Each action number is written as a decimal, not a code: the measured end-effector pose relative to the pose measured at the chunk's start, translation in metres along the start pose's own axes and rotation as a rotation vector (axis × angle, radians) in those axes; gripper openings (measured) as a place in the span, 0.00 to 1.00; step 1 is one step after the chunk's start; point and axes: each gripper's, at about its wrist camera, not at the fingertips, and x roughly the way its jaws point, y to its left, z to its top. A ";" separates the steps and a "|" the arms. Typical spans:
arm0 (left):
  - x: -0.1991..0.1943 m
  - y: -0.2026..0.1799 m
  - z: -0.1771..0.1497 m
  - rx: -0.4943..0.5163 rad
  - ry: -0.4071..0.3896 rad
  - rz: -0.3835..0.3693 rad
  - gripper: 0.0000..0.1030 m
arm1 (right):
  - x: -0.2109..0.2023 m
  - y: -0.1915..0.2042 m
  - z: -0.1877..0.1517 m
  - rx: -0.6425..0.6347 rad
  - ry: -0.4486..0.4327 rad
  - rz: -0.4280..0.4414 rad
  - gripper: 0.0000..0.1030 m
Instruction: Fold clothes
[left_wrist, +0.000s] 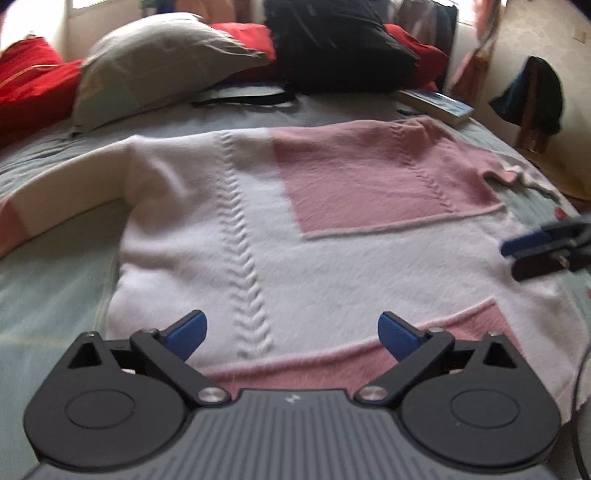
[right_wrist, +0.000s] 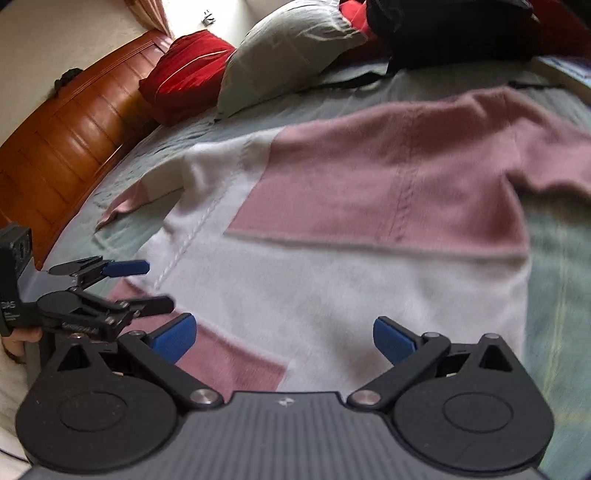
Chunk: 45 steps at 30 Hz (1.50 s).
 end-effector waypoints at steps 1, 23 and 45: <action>0.002 0.004 0.009 -0.002 0.007 -0.019 0.96 | 0.000 -0.003 0.010 -0.001 -0.004 -0.009 1.00; 0.201 0.077 0.206 0.010 0.253 0.368 0.96 | 0.160 -0.122 0.237 0.015 0.209 -0.707 1.00; 0.073 0.032 0.129 0.266 0.174 0.136 0.96 | 0.072 -0.026 0.101 -0.342 0.296 -0.469 1.00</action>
